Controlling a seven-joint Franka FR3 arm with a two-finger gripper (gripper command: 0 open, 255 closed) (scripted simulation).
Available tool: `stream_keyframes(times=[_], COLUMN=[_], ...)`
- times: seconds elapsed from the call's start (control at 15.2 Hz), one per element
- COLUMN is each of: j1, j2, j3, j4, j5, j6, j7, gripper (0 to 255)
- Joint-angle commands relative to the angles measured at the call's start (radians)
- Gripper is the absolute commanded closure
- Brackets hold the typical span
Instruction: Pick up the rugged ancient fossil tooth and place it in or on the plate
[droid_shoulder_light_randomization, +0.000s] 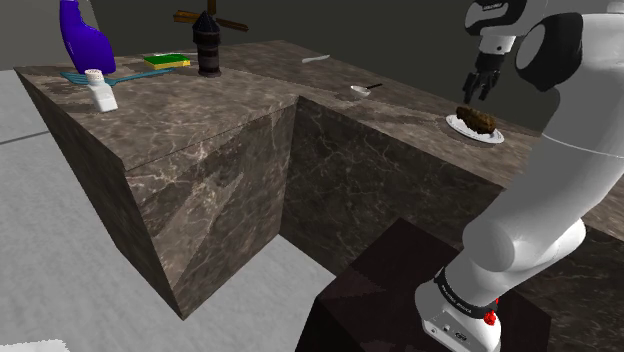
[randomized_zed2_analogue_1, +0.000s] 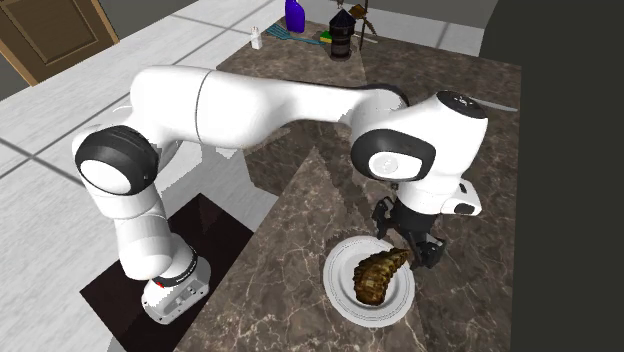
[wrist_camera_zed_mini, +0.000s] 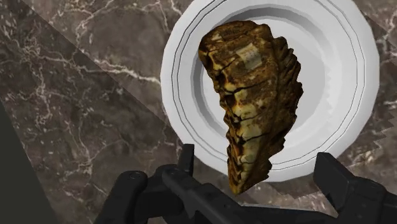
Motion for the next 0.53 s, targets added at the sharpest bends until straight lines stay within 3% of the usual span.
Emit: stream_keyframes(times=[0.0, 0.46], j1=[-0.007, -0.005], j2=[0.062, 0.049], j3=[-0.003, -0.005], j4=[0.05, -0.04], j5=[0.007, -0.001], j6=[-0.044, 0.034], j7=[0.038, 0.044], gripper=[0, 0])
